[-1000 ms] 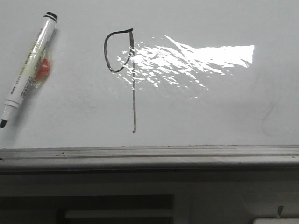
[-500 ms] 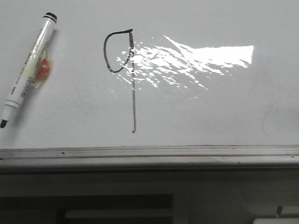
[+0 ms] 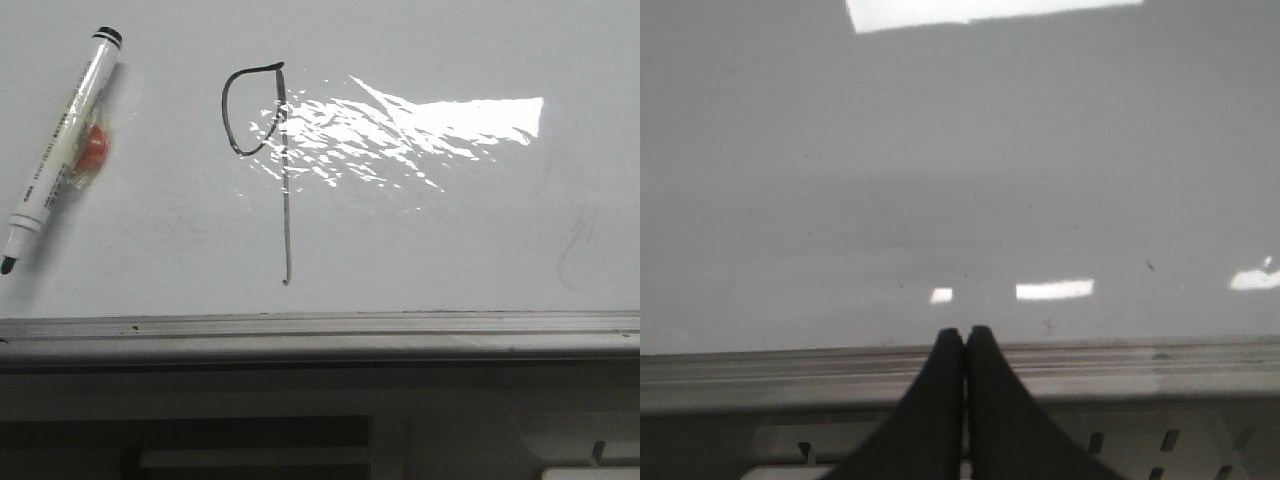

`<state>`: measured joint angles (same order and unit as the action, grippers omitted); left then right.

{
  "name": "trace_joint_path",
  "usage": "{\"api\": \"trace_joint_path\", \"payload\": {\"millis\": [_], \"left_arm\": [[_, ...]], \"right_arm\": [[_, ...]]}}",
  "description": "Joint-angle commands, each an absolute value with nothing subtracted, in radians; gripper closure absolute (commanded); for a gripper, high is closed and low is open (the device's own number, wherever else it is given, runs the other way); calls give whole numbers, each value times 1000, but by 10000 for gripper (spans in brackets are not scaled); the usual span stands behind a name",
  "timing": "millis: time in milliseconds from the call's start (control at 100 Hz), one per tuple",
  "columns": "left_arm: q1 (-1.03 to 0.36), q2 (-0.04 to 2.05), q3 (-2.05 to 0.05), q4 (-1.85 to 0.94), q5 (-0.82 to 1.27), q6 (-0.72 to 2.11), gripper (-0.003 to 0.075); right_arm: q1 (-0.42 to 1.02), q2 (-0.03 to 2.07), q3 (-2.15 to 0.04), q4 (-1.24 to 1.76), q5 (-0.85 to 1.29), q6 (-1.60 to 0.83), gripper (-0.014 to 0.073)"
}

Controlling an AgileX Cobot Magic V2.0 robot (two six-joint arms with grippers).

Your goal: Write number 9 on whiteboard

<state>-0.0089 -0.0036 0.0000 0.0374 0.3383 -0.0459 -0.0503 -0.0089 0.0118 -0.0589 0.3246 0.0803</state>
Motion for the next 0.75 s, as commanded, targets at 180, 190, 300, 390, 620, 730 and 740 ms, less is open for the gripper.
{"api": "trace_joint_path", "payload": {"millis": [180,190,300,390,620,730,740], "left_arm": [[-7,-31,19,29,291,-46,741],[-7,-31,19,29,291,-46,741],[-7,-31,19,29,291,-46,741],[-7,-31,19,29,291,-46,741],[-7,-31,19,29,291,-46,741],[-7,-31,19,29,291,-46,741],[-7,-31,19,29,291,-46,741]], "right_arm": [[-56,-26,39,-56,319,72,661],[-56,-26,39,-56,319,72,661],[-56,-26,39,-56,319,72,661],[-56,-26,39,-56,319,72,661],[-56,-26,39,-56,319,72,661],[-56,-26,39,-56,319,72,661],[-56,-26,39,-56,319,72,661]]}}
